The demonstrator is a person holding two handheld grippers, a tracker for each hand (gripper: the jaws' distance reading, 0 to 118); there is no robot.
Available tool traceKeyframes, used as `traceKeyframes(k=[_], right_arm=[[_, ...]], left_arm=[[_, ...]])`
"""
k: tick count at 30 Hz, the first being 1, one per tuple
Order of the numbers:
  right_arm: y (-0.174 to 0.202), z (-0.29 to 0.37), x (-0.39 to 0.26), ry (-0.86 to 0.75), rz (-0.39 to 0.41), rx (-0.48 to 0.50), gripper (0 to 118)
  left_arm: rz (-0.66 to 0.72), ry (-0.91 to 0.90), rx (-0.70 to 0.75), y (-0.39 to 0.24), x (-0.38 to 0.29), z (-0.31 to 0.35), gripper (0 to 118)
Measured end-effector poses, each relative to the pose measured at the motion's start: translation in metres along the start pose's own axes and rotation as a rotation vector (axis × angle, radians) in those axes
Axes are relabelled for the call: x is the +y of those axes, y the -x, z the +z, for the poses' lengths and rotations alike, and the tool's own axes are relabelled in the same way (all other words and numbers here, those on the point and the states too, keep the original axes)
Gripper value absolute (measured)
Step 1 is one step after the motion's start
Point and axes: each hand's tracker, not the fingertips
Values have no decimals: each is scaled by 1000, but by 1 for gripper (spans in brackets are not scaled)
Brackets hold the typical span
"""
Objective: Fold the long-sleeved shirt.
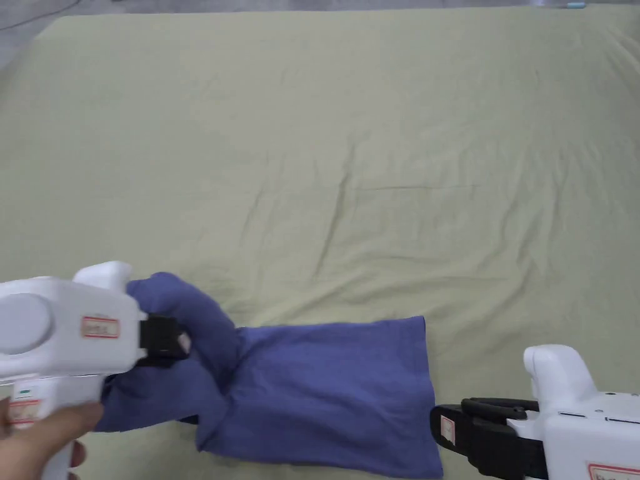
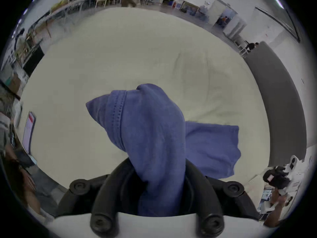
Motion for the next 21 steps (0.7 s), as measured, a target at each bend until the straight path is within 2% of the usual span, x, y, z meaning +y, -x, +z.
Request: traceKeyframes(k=[5,9,14,15,16,17,18,21], right_arm=[[-8,11,-9,3,-18,-19,2],[-13,16,-13,3,-36,-34,2],[-16,17,-15,5,-47,-39,2],[-16,17,-15,8,-44,-38,2],[-16,16,-15,11,-42,-38,2],[-16,16,-15,13,-39,-38,2],[-16,16,-15,15,-38,-38,2],[-20,14,-16,15,-44,-29,2]], left_arm=[[-135,18,54,-66,-2,-34,22],[-235,76,107,-104,-12,-86,22],[-239,116,129,-123,-25,-137,23],[-234,112,129,-125,-28,-143,26],[-212,96,106,-124,-30,-144,50],[-198,113,48,-121,-30,-146,91],[-169,143,-30,-117,-33,-147,118],[-141,-86,-39,-112,-48,-111,118]])
